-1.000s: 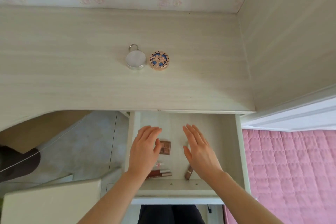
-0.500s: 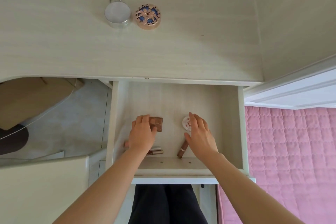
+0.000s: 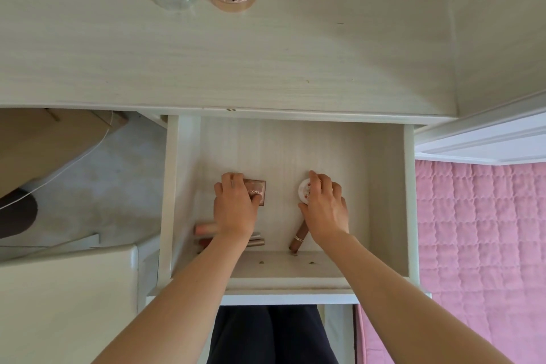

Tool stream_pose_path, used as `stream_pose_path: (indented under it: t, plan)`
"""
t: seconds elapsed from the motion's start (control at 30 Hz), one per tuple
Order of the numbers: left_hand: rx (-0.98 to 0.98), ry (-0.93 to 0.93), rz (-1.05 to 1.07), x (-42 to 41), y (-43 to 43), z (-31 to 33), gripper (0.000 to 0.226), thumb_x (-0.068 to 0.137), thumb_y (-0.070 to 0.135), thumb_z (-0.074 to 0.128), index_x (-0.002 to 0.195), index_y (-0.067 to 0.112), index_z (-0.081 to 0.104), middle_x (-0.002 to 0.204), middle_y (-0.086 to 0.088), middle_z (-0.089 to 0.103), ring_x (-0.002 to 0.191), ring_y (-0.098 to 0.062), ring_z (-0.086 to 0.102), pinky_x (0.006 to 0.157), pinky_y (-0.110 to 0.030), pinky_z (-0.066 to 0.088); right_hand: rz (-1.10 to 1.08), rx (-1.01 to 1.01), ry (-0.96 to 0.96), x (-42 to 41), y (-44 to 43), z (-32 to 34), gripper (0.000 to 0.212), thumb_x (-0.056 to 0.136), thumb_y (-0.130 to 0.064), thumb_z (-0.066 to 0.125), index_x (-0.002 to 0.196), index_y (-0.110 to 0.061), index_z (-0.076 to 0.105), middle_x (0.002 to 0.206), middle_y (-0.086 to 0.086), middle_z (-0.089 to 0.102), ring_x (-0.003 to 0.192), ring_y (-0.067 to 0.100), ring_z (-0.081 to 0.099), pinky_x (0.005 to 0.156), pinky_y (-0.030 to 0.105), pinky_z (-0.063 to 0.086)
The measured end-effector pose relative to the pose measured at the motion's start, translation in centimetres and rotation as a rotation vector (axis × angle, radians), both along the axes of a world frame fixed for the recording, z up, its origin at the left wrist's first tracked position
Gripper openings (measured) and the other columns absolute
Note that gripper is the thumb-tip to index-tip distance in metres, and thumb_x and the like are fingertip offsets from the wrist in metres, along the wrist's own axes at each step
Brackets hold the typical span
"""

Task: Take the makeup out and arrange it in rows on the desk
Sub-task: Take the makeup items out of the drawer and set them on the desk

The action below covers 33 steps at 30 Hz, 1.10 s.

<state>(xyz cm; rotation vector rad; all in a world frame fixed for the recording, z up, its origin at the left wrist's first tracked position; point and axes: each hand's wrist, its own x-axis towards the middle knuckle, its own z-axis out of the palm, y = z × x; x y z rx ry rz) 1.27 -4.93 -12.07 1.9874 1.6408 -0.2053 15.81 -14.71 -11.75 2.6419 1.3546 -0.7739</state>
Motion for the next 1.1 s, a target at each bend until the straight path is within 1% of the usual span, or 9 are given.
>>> stream_pose_path:
  t: [0.13,0.27,0.4,0.5,0.57,0.63,0.7,0.83,1.1]
  plan:
    - [-0.016,-0.166,0.057,0.2,-0.4,0.1,0.049,0.078,0.019,0.076,0.117,0.011,0.047,0.116,-0.006,0.051,0.108,-0.026,0.046,0.077,-0.034,0.047,0.001,0.007,-0.002,-0.2,-0.1,-0.1,0.068,0.086,-0.034,0.065,0.142,-0.017,0.029,0.139,0.006,0.037,0.123,0.027,0.04,0.096,0.037,0.043]
    - [-0.12,-0.348,0.142,0.2,-0.4,0.3,0.04,0.081,0.001,0.067,0.11,0.015,0.043,0.102,-0.004,0.057,0.09,-0.02,0.054,0.069,-0.024,0.039,-0.01,0.03,0.069,-0.1,-0.3,0.4,0.065,0.087,-0.027,0.064,0.142,-0.014,0.03,0.139,0.008,0.036,0.123,0.028,0.041,0.097,0.037,0.044]
    - [-0.185,-0.394,0.207,-0.2,-0.4,0.8,0.044,0.086,-0.003,0.059,0.123,0.019,0.051,0.112,-0.003,0.054,0.095,-0.011,0.048,0.078,-0.012,0.034,-0.058,0.071,0.148,-0.4,-0.5,1.7,0.065,0.088,-0.018,0.061,0.144,-0.015,0.028,0.135,0.008,0.035,0.119,0.027,0.045,0.088,0.035,0.052]
    - [-0.182,-0.417,0.26,-0.6,-0.3,1.5,0.036,0.086,-0.003,0.058,0.117,0.016,0.058,0.113,-0.007,0.053,0.092,-0.012,0.048,0.074,-0.004,0.03,-0.091,0.102,0.194,-0.9,-0.7,3.0,0.068,0.086,-0.014,0.06,0.145,-0.019,0.026,0.134,0.006,0.036,0.116,0.026,0.046,0.079,0.033,0.055]
    - [-0.214,-0.451,0.315,-0.9,-0.2,2.4,0.032,0.087,0.0,0.058,0.115,0.017,0.058,0.113,-0.006,0.053,0.096,-0.016,0.053,0.079,-0.011,0.037,-0.098,0.139,0.214,-1.2,-0.7,4.0,0.066,0.084,-0.014,0.062,0.142,-0.02,0.031,0.134,0.006,0.038,0.115,0.026,0.047,0.08,0.036,0.055]
    - [-0.254,-0.504,0.398,-1.3,-0.3,3.3,0.028,0.088,0.005,0.058,0.113,0.018,0.059,0.112,-0.005,0.054,0.101,-0.022,0.057,0.086,-0.03,0.05,-0.119,0.193,0.207,-1.5,-0.8,5.0,0.062,0.082,-0.012,0.063,0.138,-0.019,0.036,0.133,0.006,0.04,0.115,0.027,0.046,0.082,0.039,0.054]
    - [-0.274,-0.568,0.473,-1.8,-0.2,4.6,0.024,0.089,0.012,0.062,0.111,0.019,0.06,0.111,-0.004,0.057,0.102,-0.025,0.059,0.085,-0.047,0.054,-0.145,0.25,0.203,-1.6,-0.7,6.1,0.063,0.08,-0.011,0.064,0.136,-0.021,0.038,0.131,0.005,0.039,0.116,0.027,0.042,0.081,0.038,0.054]
    - [-0.24,-0.659,0.53,-2.3,0.1,7.2,0.02,0.089,0.016,0.065,0.108,0.018,0.061,0.109,-0.005,0.06,0.102,-0.023,0.061,0.086,-0.047,0.054,-0.116,0.348,0.22,-1.9,-0.1,8.5,0.064,0.079,-0.014,0.068,0.135,-0.026,0.039,0.129,0.002,0.035,0.118,0.025,0.039,0.075,0.031,0.053]
    - [-0.051,-0.78,0.503,-3.1,1.7,13.8,0.012,0.089,0.024,0.065,0.1,0.025,0.06,0.1,0.005,0.062,0.094,-0.013,0.061,0.079,-0.046,0.056,-0.131,0.537,0.266,-3.4,2.1,13.7,0.063,0.079,-0.013,0.071,0.135,-0.025,0.042,0.131,0.0,0.034,0.119,0.021,0.04,0.085,0.028,0.05]
